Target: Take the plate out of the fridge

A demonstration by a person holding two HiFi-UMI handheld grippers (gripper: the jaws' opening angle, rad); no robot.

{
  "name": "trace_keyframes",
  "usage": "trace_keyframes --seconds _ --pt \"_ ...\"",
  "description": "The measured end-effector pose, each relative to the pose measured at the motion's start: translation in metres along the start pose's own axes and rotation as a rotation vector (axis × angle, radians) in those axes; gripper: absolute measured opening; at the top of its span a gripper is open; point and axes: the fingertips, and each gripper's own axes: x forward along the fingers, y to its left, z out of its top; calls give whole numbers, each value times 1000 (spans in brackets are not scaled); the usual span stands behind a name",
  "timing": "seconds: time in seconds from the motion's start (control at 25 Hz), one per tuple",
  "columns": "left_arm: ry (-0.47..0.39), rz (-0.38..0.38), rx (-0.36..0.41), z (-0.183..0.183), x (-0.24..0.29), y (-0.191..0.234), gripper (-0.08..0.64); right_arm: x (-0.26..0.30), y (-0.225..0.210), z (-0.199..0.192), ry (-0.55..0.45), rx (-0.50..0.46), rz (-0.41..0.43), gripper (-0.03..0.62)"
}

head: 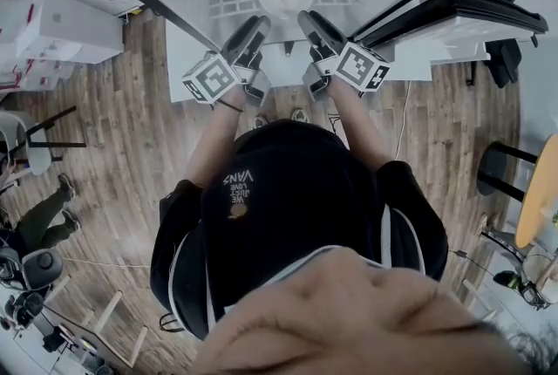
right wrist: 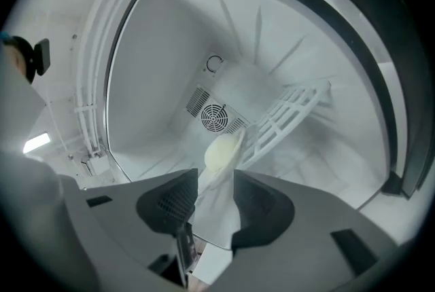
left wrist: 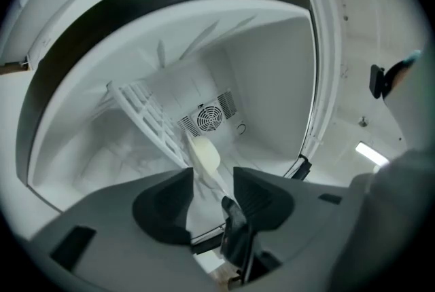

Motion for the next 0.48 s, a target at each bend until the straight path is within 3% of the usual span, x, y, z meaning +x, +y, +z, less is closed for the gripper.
trace_keyframes --seconds 0.12,0.48 --pt "0 11 -49 -1 3 3 161 4 1 -2 10 59 9 153" --pt "15 42 -102 -4 17 3 160 11 -3 -1 5 171 0 153"
